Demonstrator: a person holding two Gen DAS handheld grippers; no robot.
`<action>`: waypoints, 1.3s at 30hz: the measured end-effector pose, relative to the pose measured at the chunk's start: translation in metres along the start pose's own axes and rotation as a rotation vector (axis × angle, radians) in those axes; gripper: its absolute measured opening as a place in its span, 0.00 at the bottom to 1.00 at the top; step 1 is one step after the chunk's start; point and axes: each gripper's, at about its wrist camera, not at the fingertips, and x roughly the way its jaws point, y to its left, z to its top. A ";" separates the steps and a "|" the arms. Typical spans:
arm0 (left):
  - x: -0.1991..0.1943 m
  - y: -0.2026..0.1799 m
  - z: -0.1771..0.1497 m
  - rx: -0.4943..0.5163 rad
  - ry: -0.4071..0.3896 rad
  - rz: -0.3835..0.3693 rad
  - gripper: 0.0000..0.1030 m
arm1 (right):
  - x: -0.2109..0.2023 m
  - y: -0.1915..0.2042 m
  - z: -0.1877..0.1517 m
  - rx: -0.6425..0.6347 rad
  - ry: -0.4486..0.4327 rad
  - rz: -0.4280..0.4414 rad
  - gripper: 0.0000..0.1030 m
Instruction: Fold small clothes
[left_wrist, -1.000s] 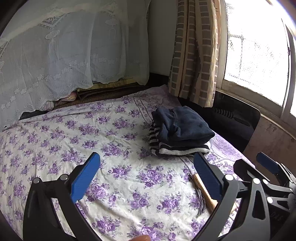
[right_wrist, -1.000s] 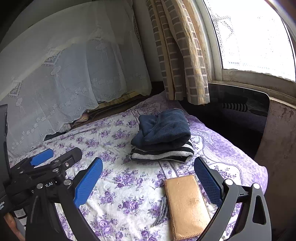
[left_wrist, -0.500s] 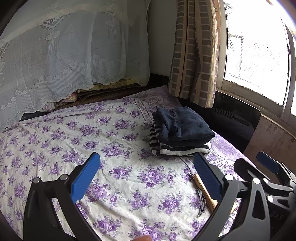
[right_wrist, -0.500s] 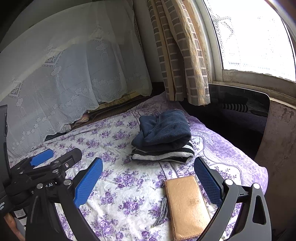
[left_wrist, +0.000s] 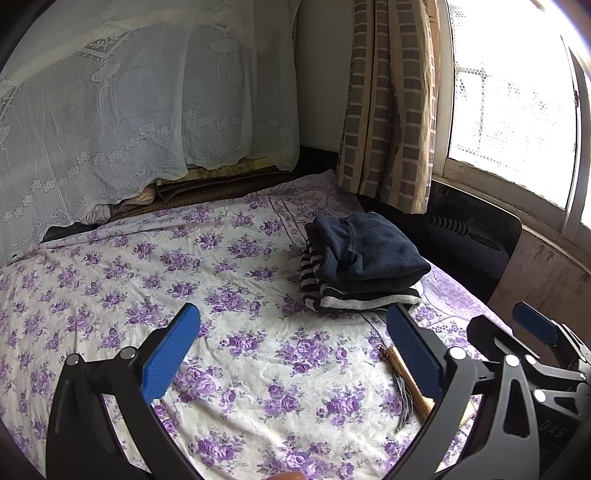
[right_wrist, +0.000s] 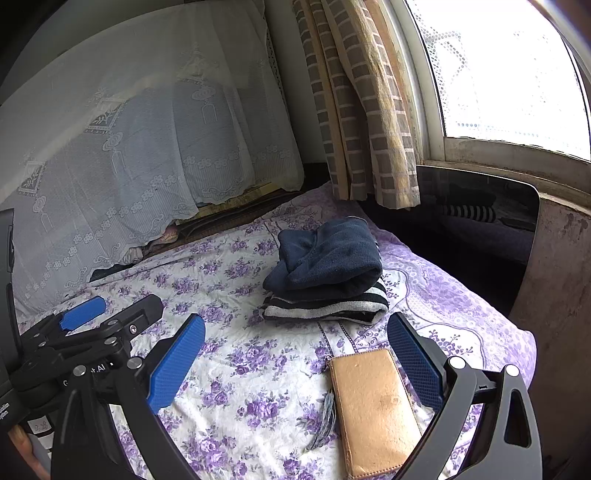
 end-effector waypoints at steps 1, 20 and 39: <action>0.000 0.000 0.000 0.001 0.000 0.001 0.95 | 0.000 0.000 0.000 0.000 0.000 0.000 0.96; 0.001 0.003 0.001 0.003 0.001 -0.003 0.95 | 0.000 0.000 0.000 0.001 0.001 -0.001 0.96; -0.002 0.007 0.000 0.020 -0.020 0.009 0.95 | -0.001 0.000 0.000 0.002 0.001 -0.001 0.96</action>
